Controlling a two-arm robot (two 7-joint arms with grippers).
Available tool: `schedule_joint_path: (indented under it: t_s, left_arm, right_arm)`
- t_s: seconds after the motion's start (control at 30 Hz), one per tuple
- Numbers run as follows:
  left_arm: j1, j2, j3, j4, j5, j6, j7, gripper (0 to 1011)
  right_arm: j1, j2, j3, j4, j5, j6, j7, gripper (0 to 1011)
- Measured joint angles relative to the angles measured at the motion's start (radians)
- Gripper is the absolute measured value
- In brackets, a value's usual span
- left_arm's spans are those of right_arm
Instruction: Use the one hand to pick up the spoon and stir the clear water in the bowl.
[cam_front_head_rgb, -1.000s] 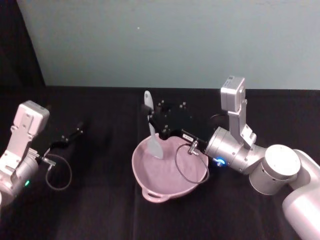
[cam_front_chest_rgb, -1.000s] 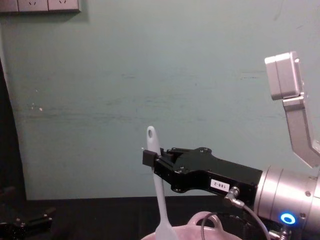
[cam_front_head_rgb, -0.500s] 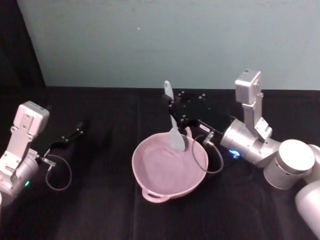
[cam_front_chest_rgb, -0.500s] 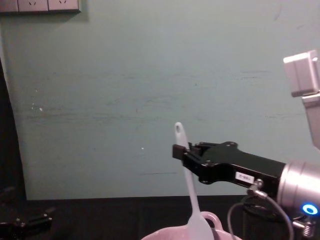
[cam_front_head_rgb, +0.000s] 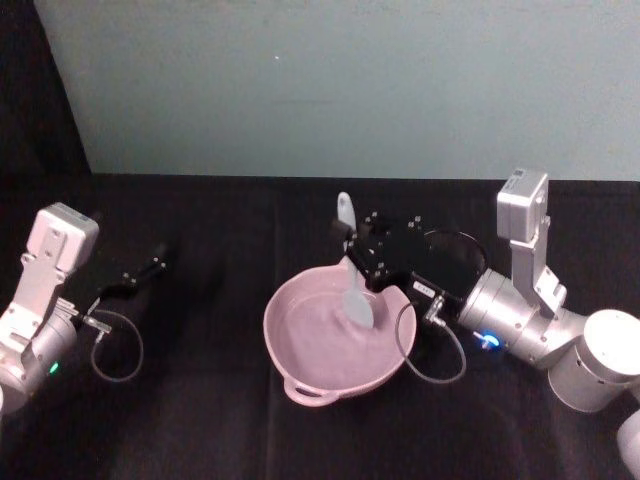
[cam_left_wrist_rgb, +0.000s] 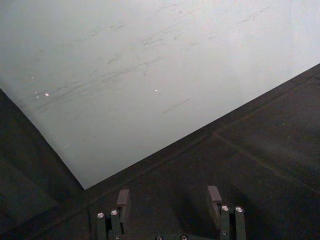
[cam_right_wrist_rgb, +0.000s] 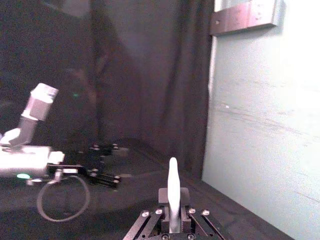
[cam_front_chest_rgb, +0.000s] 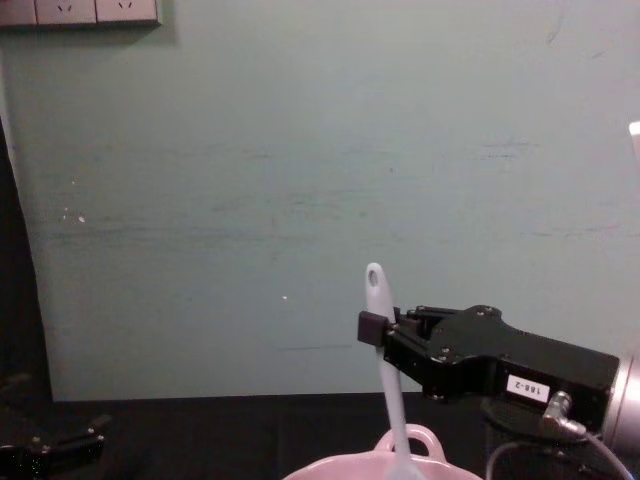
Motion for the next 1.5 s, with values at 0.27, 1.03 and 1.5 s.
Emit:
schedule_joint_path:
  t_s: [0.27,1.03,1.5]
  left_arm:
    - [0.000,0.000,0.000,0.000,0.000,0.000,0.000,1005]
    - [0.000,0.000,0.000,0.000,0.000,0.000,0.000,1005]
    - [0.000,0.000,0.000,0.000,0.000,0.000,0.000,1005]
  right_arm:
    - [-0.015,0.002,-0.027,-0.030,0.047,-0.003,0.064,127]
    - [0.150,-0.090,-0.082,0.173,0.035,-0.062,0.094,127]
    - [0.131,-0.046,-0.032,0.162,0.010,-0.055,0.037,126]
